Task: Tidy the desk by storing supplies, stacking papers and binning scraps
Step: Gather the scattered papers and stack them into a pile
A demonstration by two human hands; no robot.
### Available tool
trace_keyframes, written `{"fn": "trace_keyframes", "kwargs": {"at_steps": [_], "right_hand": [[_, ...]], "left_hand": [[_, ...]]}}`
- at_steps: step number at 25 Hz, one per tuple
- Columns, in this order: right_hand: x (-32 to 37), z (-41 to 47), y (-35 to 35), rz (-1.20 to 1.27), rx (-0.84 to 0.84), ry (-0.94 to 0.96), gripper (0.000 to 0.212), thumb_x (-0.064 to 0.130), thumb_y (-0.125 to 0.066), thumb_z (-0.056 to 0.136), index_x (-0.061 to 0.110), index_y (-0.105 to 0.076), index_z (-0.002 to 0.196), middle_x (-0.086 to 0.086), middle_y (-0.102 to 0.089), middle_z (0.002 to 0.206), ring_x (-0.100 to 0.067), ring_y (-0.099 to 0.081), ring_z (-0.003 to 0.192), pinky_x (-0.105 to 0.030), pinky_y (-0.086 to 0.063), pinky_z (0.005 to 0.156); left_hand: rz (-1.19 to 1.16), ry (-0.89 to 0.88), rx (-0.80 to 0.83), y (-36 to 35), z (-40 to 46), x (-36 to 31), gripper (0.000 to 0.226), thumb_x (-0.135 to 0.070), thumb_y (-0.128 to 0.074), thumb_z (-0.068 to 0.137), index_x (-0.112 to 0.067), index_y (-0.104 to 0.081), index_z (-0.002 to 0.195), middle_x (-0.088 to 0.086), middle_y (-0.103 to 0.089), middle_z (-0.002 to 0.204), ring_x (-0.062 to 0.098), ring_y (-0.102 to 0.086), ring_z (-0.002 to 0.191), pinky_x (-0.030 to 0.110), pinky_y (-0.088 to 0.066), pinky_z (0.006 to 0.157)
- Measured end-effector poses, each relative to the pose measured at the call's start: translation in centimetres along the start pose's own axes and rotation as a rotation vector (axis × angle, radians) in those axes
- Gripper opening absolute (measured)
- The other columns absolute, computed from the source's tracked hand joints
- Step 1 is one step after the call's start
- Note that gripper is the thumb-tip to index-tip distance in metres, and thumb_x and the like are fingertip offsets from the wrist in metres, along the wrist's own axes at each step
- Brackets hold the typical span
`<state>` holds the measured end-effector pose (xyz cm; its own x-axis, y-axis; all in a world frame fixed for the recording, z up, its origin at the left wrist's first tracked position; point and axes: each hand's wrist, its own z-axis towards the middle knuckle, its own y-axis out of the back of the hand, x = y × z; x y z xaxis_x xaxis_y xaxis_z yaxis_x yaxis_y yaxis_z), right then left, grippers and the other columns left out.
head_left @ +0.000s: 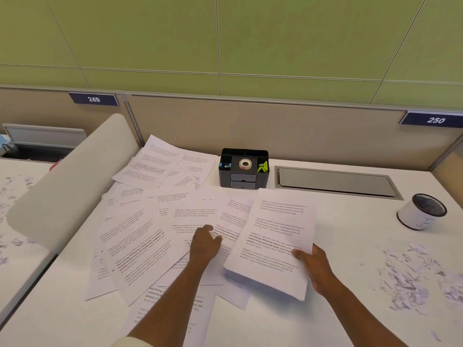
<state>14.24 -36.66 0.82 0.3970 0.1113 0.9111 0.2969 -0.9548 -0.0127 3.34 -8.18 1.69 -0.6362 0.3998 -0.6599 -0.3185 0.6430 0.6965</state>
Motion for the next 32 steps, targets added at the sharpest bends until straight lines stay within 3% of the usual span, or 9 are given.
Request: {"fn": "trace_keyframes", "kwargs": {"at_steps": [3,9,15,20,28,32], "right_hand": [[-0.3,0.5,0.0,-0.033,-0.008,-0.016,0.034,-0.004,-0.062,0.089,0.014,-0.065,0.117,-0.007,-0.074,0.111,-0.031,-0.071,0.098,-0.046,-0.056,0.089],[-1.6,1.1,0.0,-0.073,-0.034,-0.039,0.034,-0.004,-0.062,0.089,0.011,-0.063,0.120,-0.009,-0.072,0.113,-0.032,-0.070,0.099,-0.051,-0.054,0.093],[-2.3,1.6,0.1,-0.072,-0.042,-0.052,0.035,-0.005,-0.062,0.088,0.015,-0.065,0.116,-0.007,-0.073,0.112,-0.030,-0.070,0.099,-0.051,-0.053,0.095],[-2.2,1.4,0.1,-0.075,-0.033,-0.041,0.034,-0.004,-0.062,0.088,0.017,-0.066,0.114,-0.005,-0.074,0.110,-0.029,-0.070,0.100,-0.052,-0.053,0.095],[-0.1,0.4,2.4,0.018,-0.091,0.023,0.036,-0.001,-0.063,0.090,0.011,-0.062,0.124,-0.010,-0.071,0.116,-0.034,-0.068,0.104,-0.053,-0.052,0.096],[1.1,0.1,3.7,0.040,-0.162,0.078,0.036,0.002,-0.063,0.092,0.012,-0.059,0.126,-0.011,-0.069,0.120,-0.035,-0.066,0.105,-0.055,-0.051,0.098]], "left_hand": [[0.112,0.055,-0.016,0.0,1.4,0.1,0.058,-0.037,-0.067,0.091,-0.013,-0.048,0.140,0.012,-0.050,0.142,0.028,-0.046,0.135,0.038,-0.039,0.110],[0.373,0.154,0.014,-0.8,2.9,-1.5,0.074,-0.054,-0.070,0.083,-0.013,-0.039,0.136,0.012,-0.044,0.134,0.033,-0.052,0.123,0.046,-0.039,0.104],[0.232,0.175,0.049,-1.7,4.4,-1.5,0.063,-0.053,-0.072,0.082,-0.014,-0.050,0.127,0.006,-0.062,0.127,0.029,-0.059,0.119,0.043,-0.043,0.102],[0.017,0.033,0.116,-2.1,4.7,-1.7,0.052,-0.038,-0.071,0.089,-0.007,-0.061,0.130,0.009,-0.064,0.133,0.031,-0.059,0.123,0.044,-0.047,0.106],[-0.243,-0.045,-0.048,1.6,3.4,-0.7,0.031,-0.031,-0.073,0.089,-0.012,-0.069,0.114,0.006,-0.073,0.111,0.029,-0.067,0.103,0.036,-0.051,0.092],[-0.491,-0.065,-0.074,4.4,2.9,0.3,0.022,-0.026,-0.076,0.088,-0.020,-0.067,0.107,-0.002,-0.073,0.107,0.021,-0.067,0.099,0.038,-0.052,0.093]]}}
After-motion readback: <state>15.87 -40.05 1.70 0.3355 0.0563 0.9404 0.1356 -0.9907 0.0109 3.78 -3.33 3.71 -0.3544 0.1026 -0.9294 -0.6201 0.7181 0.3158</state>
